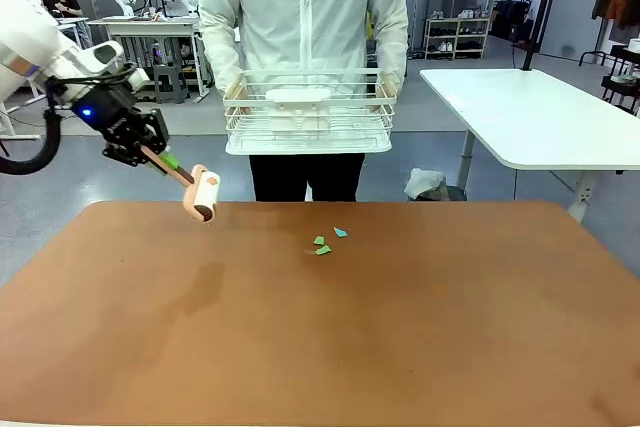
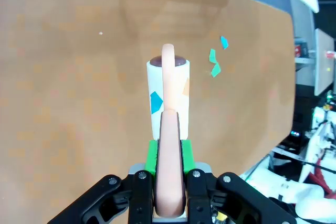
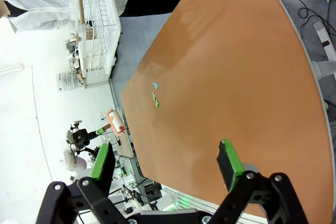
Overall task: Clean the table.
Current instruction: Clean the table with the Lint Roller when the human lifts the Dish drying rack.
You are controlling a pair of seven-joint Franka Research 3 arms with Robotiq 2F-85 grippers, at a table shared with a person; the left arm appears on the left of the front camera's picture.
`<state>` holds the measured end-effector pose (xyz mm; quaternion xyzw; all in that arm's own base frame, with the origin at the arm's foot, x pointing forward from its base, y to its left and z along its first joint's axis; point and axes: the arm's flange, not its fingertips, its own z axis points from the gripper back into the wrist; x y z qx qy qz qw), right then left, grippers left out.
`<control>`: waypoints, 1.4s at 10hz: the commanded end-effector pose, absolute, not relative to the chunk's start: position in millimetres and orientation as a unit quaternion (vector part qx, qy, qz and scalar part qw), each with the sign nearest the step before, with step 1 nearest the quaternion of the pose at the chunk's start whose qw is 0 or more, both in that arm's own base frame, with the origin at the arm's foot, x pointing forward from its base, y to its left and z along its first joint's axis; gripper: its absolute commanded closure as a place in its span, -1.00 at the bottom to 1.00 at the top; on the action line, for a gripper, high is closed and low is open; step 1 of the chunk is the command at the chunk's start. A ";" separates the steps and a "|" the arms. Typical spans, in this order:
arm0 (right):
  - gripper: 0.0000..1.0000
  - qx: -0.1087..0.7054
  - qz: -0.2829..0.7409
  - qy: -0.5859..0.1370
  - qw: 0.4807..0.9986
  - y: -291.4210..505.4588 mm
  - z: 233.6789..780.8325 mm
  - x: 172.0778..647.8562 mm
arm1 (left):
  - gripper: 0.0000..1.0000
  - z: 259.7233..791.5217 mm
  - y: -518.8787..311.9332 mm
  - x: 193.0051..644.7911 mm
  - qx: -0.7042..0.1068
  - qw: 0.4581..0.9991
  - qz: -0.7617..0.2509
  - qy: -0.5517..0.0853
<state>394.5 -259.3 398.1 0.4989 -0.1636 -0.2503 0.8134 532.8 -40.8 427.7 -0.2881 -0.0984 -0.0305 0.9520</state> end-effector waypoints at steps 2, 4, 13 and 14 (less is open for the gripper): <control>-1.00 0.502 -0.246 -0.166 0.812 -258.8 401.1 392.1 | 0.59 410.4 -111.9 587.9 -0.257 0.964 -0.011 -0.065; -1.00 0.502 -0.246 -0.166 0.812 -258.8 401.1 392.1 | 0.59 392.5 -146.6 588.9 -0.253 0.966 -0.026 -0.038; -1.00 0.502 -0.246 -0.166 0.812 -258.8 401.1 392.1 | 0.59 312.8 -195.2 619.3 -0.219 0.973 -0.040 0.052; -1.00 0.502 -0.246 -0.166 0.812 -258.8 401.1 392.1 | 0.59 308.1 -199.5 622.9 -0.215 0.974 -0.048 0.061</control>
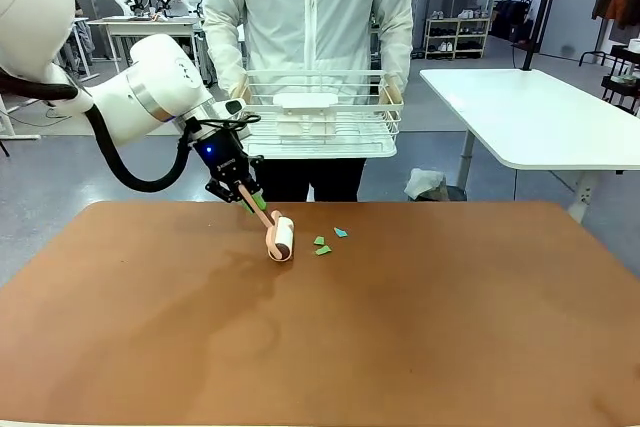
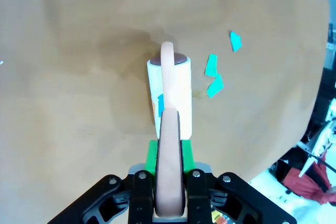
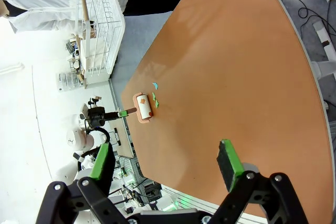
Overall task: Clean the table.
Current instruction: Clean the table with the Lint Roller when the human lifts the Dish drying rack.
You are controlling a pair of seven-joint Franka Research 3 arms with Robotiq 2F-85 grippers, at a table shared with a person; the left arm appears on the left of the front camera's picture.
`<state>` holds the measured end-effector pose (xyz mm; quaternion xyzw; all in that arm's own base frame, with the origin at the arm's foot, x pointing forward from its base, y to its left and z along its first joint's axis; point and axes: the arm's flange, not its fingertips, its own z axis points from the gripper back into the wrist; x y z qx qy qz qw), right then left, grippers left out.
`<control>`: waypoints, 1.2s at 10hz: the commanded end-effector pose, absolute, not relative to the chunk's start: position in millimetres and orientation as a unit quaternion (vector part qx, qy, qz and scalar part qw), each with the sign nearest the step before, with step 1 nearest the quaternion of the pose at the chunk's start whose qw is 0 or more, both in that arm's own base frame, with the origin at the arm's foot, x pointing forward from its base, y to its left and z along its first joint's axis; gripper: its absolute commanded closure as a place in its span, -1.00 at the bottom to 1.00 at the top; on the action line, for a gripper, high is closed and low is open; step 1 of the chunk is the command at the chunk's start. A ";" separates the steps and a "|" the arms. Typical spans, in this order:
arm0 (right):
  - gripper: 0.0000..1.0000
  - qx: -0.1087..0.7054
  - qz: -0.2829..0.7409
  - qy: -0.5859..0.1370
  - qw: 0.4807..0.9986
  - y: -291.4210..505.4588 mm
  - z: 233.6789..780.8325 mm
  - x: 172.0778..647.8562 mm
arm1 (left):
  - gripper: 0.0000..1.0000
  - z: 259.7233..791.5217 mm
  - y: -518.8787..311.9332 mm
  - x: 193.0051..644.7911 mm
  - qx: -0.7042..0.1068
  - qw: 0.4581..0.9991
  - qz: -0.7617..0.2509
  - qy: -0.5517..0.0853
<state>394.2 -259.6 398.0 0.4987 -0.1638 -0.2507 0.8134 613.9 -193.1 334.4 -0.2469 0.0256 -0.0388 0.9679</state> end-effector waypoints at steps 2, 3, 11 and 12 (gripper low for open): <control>-1.00 0.502 -0.246 -0.166 0.812 -258.8 401.1 392.1 | 0.59 304.7 -219.7 629.1 -0.211 0.972 -0.067 0.076; -1.00 0.502 -0.246 -0.166 0.812 -258.8 401.1 392.1 | 0.59 306.7 -237.4 630.7 -0.211 0.972 -0.071 0.079; -1.00 0.502 -0.246 -0.166 0.812 -258.8 401.1 392.1 | 0.59 288.6 -393.7 626.8 -0.240 0.965 -0.046 0.098; -1.00 0.502 -0.246 -0.166 0.812 -258.8 401.1 392.1 | 0.59 295.9 -407.2 623.9 -0.248 0.962 -0.050 0.098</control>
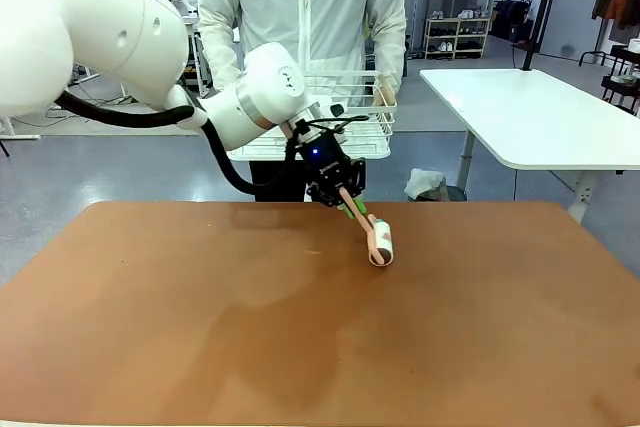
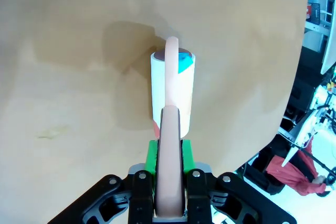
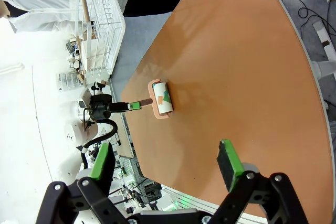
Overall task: Clean the table.
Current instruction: Clean the table with the Lint Roller when the human lifts the Dish drying rack.
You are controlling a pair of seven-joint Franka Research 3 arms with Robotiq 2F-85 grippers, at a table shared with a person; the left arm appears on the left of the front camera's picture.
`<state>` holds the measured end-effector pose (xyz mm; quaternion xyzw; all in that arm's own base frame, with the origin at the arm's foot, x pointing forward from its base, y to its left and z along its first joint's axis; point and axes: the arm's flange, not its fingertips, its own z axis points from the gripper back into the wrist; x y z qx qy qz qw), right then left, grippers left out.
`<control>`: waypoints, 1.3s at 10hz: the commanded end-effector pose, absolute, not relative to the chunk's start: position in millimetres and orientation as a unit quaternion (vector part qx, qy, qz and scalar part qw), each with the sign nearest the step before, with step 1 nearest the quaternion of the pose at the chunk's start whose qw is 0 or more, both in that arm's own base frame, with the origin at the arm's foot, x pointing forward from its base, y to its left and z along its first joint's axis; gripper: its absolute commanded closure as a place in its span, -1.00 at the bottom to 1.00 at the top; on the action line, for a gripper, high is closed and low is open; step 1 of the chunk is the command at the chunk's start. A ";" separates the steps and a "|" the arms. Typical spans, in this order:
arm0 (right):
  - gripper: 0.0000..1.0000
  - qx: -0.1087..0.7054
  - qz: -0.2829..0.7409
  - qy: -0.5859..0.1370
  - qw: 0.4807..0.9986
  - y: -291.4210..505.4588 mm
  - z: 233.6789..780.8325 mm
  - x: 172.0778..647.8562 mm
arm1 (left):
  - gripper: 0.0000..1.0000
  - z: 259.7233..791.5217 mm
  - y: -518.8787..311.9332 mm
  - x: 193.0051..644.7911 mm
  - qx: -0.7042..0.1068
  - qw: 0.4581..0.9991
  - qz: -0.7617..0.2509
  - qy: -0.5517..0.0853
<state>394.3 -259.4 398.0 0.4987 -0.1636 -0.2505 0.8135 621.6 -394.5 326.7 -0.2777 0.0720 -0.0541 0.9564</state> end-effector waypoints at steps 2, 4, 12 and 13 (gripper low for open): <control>-1.00 0.502 -0.246 -0.166 0.812 -258.8 401.1 392.1 | 0.59 327.9 -415.4 614.4 -0.270 0.959 -0.054 0.070; -1.00 0.502 -0.246 -0.166 0.812 -258.8 401.1 392.1 | 0.59 358.6 -409.3 608.5 -0.276 0.957 -0.053 0.074; -1.00 0.502 -0.246 -0.166 0.812 -258.8 401.1 392.1 | 0.59 496.6 -309.7 555.0 -0.274 0.953 -0.119 0.050; -1.00 0.502 -0.246 -0.166 0.812 -258.8 401.1 392.1 | 0.59 506.0 -271.2 544.8 -0.238 0.960 -0.146 0.037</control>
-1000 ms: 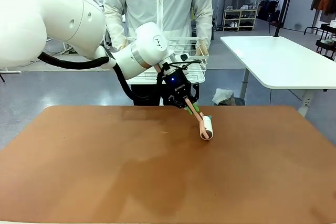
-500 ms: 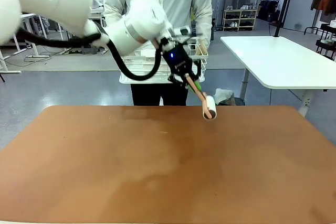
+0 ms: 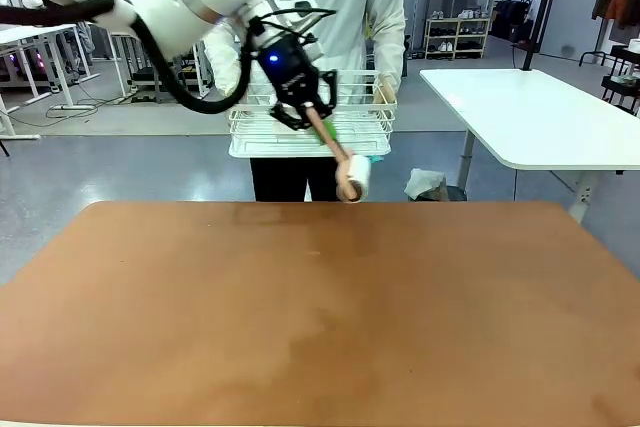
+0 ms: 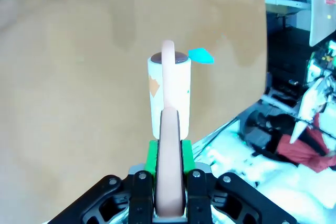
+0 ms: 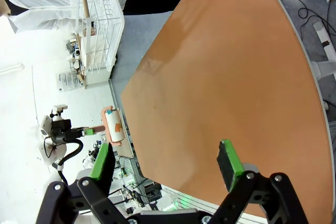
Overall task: Clean the table.
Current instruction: Clean the table with the Lint Roller when the human lifts the Dish drying rack.
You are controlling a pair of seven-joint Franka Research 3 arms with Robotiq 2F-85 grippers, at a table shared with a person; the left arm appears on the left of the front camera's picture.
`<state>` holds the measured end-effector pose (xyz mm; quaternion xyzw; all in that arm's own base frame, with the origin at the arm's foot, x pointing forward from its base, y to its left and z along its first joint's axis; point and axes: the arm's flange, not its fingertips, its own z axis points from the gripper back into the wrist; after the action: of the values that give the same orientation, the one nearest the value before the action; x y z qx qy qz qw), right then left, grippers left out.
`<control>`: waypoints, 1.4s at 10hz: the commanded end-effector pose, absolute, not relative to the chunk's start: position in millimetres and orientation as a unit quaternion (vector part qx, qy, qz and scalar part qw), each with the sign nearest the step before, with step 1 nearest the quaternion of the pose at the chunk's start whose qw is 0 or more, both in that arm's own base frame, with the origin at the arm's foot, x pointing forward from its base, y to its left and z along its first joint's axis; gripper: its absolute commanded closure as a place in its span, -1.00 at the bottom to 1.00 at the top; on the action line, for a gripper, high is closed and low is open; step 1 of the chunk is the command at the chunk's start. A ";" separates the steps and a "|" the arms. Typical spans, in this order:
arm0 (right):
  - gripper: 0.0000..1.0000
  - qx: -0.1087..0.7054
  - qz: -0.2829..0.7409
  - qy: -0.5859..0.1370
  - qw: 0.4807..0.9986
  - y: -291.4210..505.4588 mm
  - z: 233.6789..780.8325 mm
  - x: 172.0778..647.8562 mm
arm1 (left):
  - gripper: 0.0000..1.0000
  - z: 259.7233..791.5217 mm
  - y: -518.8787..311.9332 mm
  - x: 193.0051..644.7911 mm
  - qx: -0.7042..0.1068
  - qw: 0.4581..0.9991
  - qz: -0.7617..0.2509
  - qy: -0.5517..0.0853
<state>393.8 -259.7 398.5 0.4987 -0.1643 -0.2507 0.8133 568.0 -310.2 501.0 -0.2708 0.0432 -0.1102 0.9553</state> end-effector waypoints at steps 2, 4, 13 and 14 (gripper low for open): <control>-1.00 0.502 -0.246 -0.166 0.812 -258.8 401.1 392.1 | 0.59 528.8 -167.6 507.8 -0.152 0.972 -0.180 0.022; -1.00 0.502 -0.246 -0.166 0.812 -258.8 401.1 392.1 | 0.59 551.3 -57.7 462.9 -0.104 0.982 -0.150 -0.038; -1.00 0.502 -0.246 -0.166 0.812 -258.8 401.1 392.1 | 0.59 558.1 95.4 393.4 -0.055 0.997 -0.032 -0.045; -1.00 0.502 -0.246 -0.166 0.812 -258.8 401.1 392.1 | 0.59 558.1 95.4 393.4 -0.055 0.997 -0.032 -0.045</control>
<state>393.5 -259.5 398.6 0.4987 -0.1643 -0.2507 0.8133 397.5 91.1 551.3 -0.0611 -0.0494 -0.0263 0.9966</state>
